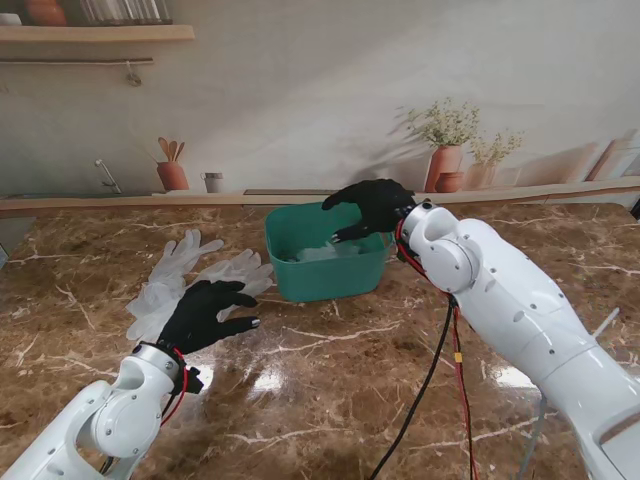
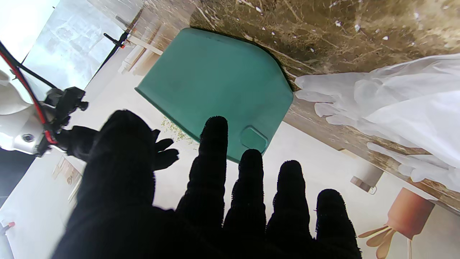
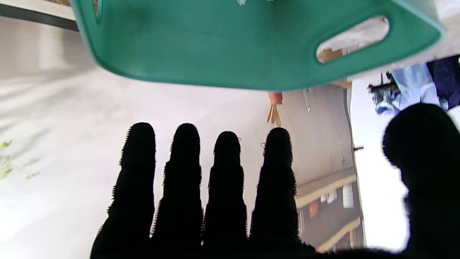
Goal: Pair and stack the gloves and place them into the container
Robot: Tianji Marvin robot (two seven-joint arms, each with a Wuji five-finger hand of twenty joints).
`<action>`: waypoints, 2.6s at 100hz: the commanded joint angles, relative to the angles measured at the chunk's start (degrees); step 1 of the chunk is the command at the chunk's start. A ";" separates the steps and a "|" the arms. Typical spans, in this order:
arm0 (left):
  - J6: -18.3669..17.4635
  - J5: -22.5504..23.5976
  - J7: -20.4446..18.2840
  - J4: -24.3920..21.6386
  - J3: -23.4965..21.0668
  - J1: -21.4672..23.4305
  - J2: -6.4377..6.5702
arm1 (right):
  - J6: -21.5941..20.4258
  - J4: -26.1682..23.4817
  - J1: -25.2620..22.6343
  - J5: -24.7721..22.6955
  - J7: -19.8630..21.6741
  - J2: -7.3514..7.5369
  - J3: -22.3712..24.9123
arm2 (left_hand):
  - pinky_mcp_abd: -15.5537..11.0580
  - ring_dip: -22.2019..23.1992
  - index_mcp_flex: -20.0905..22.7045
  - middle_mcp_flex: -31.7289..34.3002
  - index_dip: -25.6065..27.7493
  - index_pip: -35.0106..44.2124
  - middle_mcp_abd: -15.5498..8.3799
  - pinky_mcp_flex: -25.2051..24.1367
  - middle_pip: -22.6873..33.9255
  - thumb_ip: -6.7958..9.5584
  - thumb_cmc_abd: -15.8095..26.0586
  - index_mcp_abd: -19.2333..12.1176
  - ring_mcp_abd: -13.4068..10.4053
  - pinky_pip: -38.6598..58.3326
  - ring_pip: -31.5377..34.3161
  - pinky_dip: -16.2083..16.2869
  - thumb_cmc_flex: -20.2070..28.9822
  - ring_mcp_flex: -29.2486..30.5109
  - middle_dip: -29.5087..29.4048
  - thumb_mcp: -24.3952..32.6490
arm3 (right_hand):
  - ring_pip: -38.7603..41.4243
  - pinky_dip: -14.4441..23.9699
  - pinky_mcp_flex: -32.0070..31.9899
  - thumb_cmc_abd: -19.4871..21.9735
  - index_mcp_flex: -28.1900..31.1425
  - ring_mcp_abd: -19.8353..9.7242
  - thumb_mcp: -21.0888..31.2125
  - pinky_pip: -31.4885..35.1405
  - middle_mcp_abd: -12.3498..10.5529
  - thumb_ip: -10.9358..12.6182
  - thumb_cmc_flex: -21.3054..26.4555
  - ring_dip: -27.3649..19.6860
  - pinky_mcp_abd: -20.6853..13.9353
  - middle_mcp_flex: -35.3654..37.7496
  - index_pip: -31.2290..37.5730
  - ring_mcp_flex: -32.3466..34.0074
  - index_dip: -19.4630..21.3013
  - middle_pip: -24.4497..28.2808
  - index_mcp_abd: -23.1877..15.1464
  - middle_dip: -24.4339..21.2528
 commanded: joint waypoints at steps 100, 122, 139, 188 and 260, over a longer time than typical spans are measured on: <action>-2.35 -3.95 -0.97 2.79 3.34 -4.51 -0.15 | 0.99 -25.24 -46.46 -0.62 -14.26 0.12 26.98 | -5.54 -1.44 -7.71 -2.92 -6.13 -8.85 -1.39 0.71 -0.87 1.55 3.55 2.45 -3.63 14.12 -1.25 -2.86 -2.01 -2.18 -0.55 -2.24 | -2.81 -13.52 -1.01 4.64 0.71 -3.37 -0.96 -5.19 0.73 2.94 -3.62 -3.60 -7.38 -0.35 -1.64 -2.15 0.64 -2.25 5.16 -1.12; -0.87 -1.86 -6.96 3.95 -0.32 -7.19 1.09 | 1.01 -24.23 -46.12 -0.49 -13.94 0.19 26.92 | -5.64 -1.36 -7.38 -2.61 -5.82 -8.29 -1.29 0.66 -0.65 1.57 2.85 1.92 -3.57 14.77 -0.99 -3.04 -0.99 -1.89 -0.43 -1.99 | -2.76 -13.64 -1.38 4.76 0.83 -3.21 -1.50 -4.84 0.50 2.87 -2.57 -3.38 -6.98 -0.46 -1.26 -2.46 0.99 -2.12 4.77 -0.95; 0.62 -0.41 -13.80 6.41 -2.20 -11.66 2.42 | 1.08 -23.03 -45.55 -0.20 -14.41 0.12 26.54 | -5.81 -1.30 -7.78 -2.88 -5.52 -7.83 -1.60 0.63 -0.42 1.55 2.31 1.39 -3.94 15.13 -0.85 -3.20 -0.37 -1.92 -0.26 -1.90 | -2.75 -13.74 -1.41 4.84 0.92 -3.29 -1.86 -4.69 0.48 2.87 -2.05 -3.30 -6.98 -0.42 -1.11 -2.36 1.16 -2.11 4.63 -0.88; 2.62 2.49 -26.83 22.53 5.15 -29.38 5.00 | 1.71 -19.29 -42.47 1.66 -13.33 0.11 24.52 | -6.76 -0.24 -12.39 -4.58 -5.94 -8.68 -0.82 0.51 1.42 -2.05 -14.66 -2.91 -3.51 7.86 -0.06 -3.63 -7.84 -3.68 0.85 32.89 | -2.66 -13.79 -1.48 4.89 1.22 -3.22 -2.60 -4.21 0.40 2.86 -0.75 -3.14 -6.40 -0.35 -0.81 -2.24 1.52 -2.00 4.50 -0.71; -2.77 -3.21 -38.58 35.87 17.42 -40.70 6.99 | 2.10 -18.64 -42.11 1.62 -14.07 0.00 24.06 | -10.93 -1.41 -4.49 -12.59 -1.34 0.16 -1.55 0.80 -0.78 -3.97 -21.47 -6.33 -6.02 -14.80 -4.99 -5.22 -9.68 -13.93 -0.59 36.89 | -2.65 -13.39 -1.57 5.86 2.15 -3.16 -3.39 -3.59 0.23 2.89 0.23 -2.83 -5.68 0.37 -0.10 -2.59 2.05 -1.55 4.05 0.00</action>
